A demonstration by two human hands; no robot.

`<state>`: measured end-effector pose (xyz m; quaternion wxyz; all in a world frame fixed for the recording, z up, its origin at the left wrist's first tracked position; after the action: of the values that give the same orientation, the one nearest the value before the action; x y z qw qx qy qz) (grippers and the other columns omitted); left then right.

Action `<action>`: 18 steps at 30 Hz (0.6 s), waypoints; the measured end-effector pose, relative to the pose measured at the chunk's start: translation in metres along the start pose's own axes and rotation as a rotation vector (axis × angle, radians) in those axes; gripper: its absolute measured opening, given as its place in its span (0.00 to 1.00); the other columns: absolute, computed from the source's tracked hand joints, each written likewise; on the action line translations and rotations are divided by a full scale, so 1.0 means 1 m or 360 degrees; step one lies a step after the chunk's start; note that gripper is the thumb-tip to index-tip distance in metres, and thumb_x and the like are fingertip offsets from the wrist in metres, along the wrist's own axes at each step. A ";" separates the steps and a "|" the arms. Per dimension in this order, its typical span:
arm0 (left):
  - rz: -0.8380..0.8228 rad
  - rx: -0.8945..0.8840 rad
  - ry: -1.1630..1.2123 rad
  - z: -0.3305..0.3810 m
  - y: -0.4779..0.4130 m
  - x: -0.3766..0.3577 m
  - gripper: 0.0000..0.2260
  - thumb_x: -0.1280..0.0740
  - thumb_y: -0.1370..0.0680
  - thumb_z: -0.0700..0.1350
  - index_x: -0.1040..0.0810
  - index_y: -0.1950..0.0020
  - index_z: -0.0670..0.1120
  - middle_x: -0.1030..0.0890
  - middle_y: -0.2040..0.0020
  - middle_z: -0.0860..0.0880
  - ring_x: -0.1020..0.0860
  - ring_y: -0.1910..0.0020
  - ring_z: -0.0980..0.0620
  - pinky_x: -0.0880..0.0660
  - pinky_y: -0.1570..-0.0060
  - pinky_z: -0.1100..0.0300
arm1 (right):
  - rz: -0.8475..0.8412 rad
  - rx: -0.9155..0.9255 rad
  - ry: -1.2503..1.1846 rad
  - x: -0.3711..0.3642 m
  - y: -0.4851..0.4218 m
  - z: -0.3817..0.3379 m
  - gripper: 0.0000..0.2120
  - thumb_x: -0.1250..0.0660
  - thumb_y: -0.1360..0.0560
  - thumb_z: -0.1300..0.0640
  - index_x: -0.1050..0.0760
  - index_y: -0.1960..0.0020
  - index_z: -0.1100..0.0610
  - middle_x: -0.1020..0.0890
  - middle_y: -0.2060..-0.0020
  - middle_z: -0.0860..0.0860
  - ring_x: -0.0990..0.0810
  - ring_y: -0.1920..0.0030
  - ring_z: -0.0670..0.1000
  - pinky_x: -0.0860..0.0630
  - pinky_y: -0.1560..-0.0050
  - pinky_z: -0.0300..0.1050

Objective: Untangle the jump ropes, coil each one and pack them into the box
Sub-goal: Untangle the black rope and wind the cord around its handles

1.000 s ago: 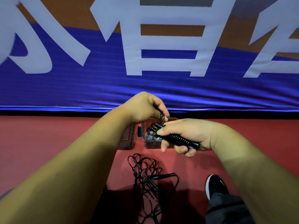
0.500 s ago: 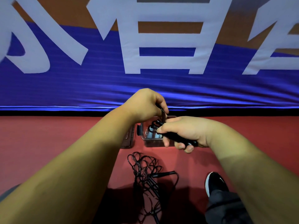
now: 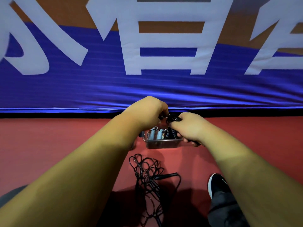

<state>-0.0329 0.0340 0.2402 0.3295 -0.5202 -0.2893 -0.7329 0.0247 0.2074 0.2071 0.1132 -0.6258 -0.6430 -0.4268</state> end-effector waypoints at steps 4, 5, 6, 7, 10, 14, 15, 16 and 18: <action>0.0110 0.0111 -0.0079 0.000 -0.004 -0.012 0.07 0.26 0.23 0.44 0.19 0.47 0.48 0.20 0.55 0.47 0.20 0.54 0.42 0.25 0.59 0.52 | 0.0259 0.0084 0.0114 0.002 -0.007 -0.005 0.13 0.35 0.23 0.46 0.22 0.53 0.56 0.14 0.62 0.56 0.14 0.60 0.62 0.22 0.65 0.50; 0.0139 0.0147 -0.0033 -0.001 -0.005 -0.015 0.06 0.25 0.23 0.46 0.20 0.50 0.47 0.21 0.58 0.48 0.21 0.55 0.42 0.28 0.61 0.54 | 0.0284 0.0088 0.0100 0.003 -0.007 -0.006 0.14 0.35 0.24 0.45 0.23 0.51 0.55 0.14 0.62 0.55 0.14 0.60 0.61 0.21 0.64 0.51; 0.0164 0.0196 0.0047 -0.002 -0.007 -0.018 0.09 0.24 0.24 0.47 0.23 0.54 0.47 0.23 0.60 0.49 0.22 0.57 0.43 0.31 0.63 0.55 | 0.0296 0.0092 0.0085 0.003 -0.007 -0.007 0.15 0.36 0.24 0.43 0.23 0.50 0.55 0.14 0.63 0.55 0.14 0.63 0.60 0.20 0.65 0.51; 0.0182 0.0247 0.0149 -0.004 -0.007 -0.020 0.12 0.23 0.24 0.48 0.26 0.58 0.48 0.25 0.62 0.50 0.23 0.59 0.44 0.33 0.65 0.56 | 0.0296 0.0090 0.0058 0.004 -0.006 -0.007 0.16 0.37 0.24 0.43 0.23 0.50 0.56 0.14 0.65 0.54 0.15 0.67 0.59 0.21 0.68 0.50; 0.0281 0.0370 0.0465 -0.008 -0.008 -0.021 0.19 0.21 0.26 0.51 0.32 0.61 0.50 0.26 0.64 0.52 0.29 0.65 0.50 0.35 0.68 0.57 | 0.0291 0.0061 -0.0071 0.006 -0.001 -0.012 0.16 0.37 0.22 0.45 0.23 0.52 0.58 0.17 0.70 0.55 0.23 0.79 0.53 0.29 0.76 0.42; 0.0340 0.0403 0.0620 -0.007 -0.006 -0.014 0.18 0.20 0.27 0.54 0.28 0.58 0.50 0.20 0.62 0.52 0.22 0.64 0.53 0.28 0.65 0.57 | 0.0148 -0.0088 -0.0643 0.009 0.005 -0.016 0.21 0.39 0.23 0.38 0.22 0.51 0.56 0.19 0.63 0.54 0.25 0.73 0.53 0.31 0.72 0.42; 0.0359 0.0389 0.0642 -0.005 -0.005 -0.011 0.18 0.20 0.28 0.54 0.27 0.57 0.49 0.20 0.62 0.51 0.22 0.63 0.53 0.28 0.64 0.56 | 0.0129 -0.0133 -0.0797 0.010 0.006 -0.016 0.22 0.40 0.22 0.36 0.21 0.50 0.54 0.20 0.63 0.54 0.26 0.72 0.54 0.32 0.71 0.42; 0.0387 0.0363 0.0651 -0.002 -0.004 -0.008 0.18 0.19 0.28 0.54 0.27 0.57 0.48 0.20 0.62 0.52 0.23 0.63 0.53 0.29 0.65 0.57 | 0.0121 -0.0159 -0.0900 0.011 0.007 -0.016 0.24 0.41 0.21 0.33 0.21 0.49 0.53 0.20 0.63 0.53 0.26 0.72 0.53 0.32 0.71 0.41; 0.0422 0.0315 0.0728 0.005 0.000 -0.003 0.18 0.19 0.28 0.53 0.26 0.56 0.47 0.21 0.64 0.53 0.25 0.67 0.56 0.31 0.67 0.60 | 0.0108 -0.0159 -0.0972 0.013 0.008 -0.014 0.26 0.43 0.19 0.30 0.21 0.46 0.51 0.21 0.63 0.52 0.27 0.73 0.52 0.33 0.71 0.41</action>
<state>-0.0292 0.0385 0.2386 0.5284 -0.3398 -0.2069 -0.7500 0.0236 0.2055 0.2274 -0.1021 -0.7509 -0.6043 -0.2461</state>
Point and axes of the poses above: each hand's wrist, its own y-axis away from the middle knuckle, its own x-axis out of the back of the hand, z = x × y, the point moved 1 cm from there along -y, towards the middle knuckle
